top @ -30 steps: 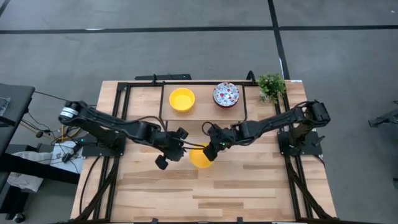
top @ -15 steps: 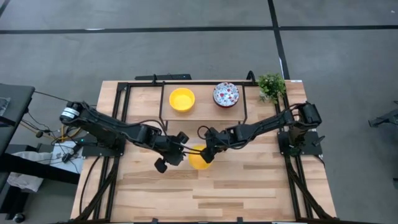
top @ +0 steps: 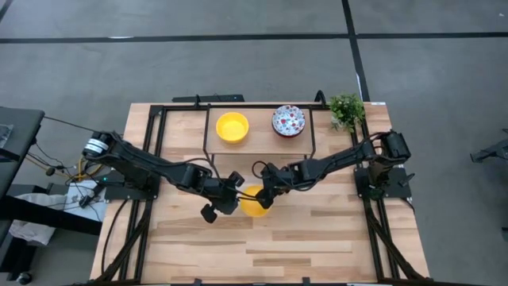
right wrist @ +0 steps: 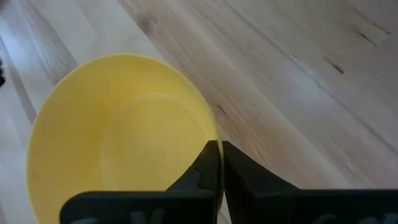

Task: Pick & Place Mini bowls
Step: Stack the yellow bowl on top of the yellow bowl on the shelf

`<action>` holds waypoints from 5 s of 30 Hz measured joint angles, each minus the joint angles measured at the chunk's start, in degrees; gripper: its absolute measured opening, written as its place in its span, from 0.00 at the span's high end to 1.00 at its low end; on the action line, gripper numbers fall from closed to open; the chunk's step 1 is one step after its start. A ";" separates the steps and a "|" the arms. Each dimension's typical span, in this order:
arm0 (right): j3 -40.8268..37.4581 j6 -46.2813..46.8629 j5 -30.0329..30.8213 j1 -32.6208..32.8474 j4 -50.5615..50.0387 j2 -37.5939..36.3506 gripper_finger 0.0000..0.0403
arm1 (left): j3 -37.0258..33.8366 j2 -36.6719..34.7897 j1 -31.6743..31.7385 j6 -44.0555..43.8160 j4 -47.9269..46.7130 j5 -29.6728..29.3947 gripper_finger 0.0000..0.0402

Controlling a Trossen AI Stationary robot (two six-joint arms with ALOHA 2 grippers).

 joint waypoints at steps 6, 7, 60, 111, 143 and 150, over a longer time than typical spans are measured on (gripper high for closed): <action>0.00 -0.04 0.25 0.24 0.46 0.00 1.00 | -0.02 1.81 -0.02 -0.02 0.77 0.00 0.76; 0.00 -0.06 0.32 0.24 0.46 0.00 1.00 | 0.00 2.19 -0.02 -0.02 1.18 0.00 0.76; -0.02 -1.01 -0.14 0.18 3.19 -0.02 1.00 | -3.48 3.90 -0.74 -0.66 5.71 0.26 0.76; -0.02 -10.01 -9.55 1.01 3.50 -5.96 0.60 | -3.61 3.79 -3.94 -0.57 7.58 -0.24 0.98; -0.04 0.46 5.40 16.64 -16.98 -14.08 0.98 | -3.61 -1.83 -9.68 -7.32 3.91 -6.12 0.97; -0.04 5.73 13.41 20.24 -17.02 -13.38 0.99 | -3.61 -11.21 -9.17 -8.51 3.30 -13.63 0.98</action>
